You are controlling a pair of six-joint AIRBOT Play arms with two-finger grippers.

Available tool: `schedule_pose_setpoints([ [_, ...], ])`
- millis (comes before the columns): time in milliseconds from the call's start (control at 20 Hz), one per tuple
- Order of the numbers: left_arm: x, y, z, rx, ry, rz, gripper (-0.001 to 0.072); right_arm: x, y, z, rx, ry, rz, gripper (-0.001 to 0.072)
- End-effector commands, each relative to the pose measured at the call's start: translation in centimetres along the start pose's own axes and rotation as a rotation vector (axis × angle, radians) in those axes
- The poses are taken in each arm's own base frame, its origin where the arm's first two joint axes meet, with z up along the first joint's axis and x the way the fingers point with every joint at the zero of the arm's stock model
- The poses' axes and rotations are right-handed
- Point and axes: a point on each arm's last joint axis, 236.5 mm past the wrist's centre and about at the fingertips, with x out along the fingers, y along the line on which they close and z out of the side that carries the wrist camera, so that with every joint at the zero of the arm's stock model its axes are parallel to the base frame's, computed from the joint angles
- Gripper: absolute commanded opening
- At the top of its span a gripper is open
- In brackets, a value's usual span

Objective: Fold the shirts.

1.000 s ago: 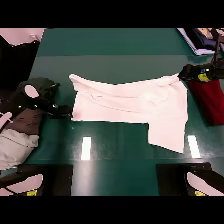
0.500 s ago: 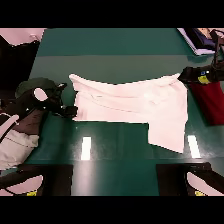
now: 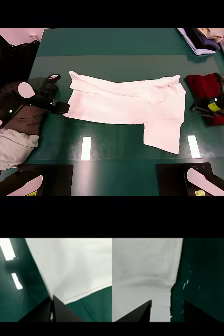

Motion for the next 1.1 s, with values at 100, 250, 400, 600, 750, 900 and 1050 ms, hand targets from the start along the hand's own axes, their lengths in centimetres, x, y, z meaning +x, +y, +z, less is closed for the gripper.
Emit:
schedule_pose_setpoints([
  [100,-1.0,0.1,-0.1,0.003,-0.011,0.012,0.0029,5.0,-1.7,-2.6,0.135,0.152,0.152,0.0439],
  [250,-1.0,0.0,-0.4,-0.015,0.001,0.011,0.0029,6.7,-1.5,-2.6,0.149,0.181,0.182,0.0439],
  [400,-1.0,0.0,-0.5,-0.022,0.004,0.01,0.0029,6.8,-0.4,-1.3,0.169,0.139,0.233,0.0439],
  [600,-1.0,0.0,-0.4,-0.023,0.002,0.01,0.0029,7.3,0.7,-1.2,0.139,0.138,0.236,0.0428],
  [750,-1.0,-0.1,-0.6,-0.032,0.012,0.006,0.0029,8.5,2.3,-1.7,0.082,0.178,0.23,0.0386],
  [900,-1.0,-0.1,-1.2,-0.032,0.036,0.004,0.0029,8.5,2.7,-0.9,0.052,0.131,0.214,0.0104],
  [1050,-1.2,-0.2,-1.0,-0.039,0.03,0.004,0.0029,6.0,3.0,0.2,0.031,0.036,0.214,0.0019],
])
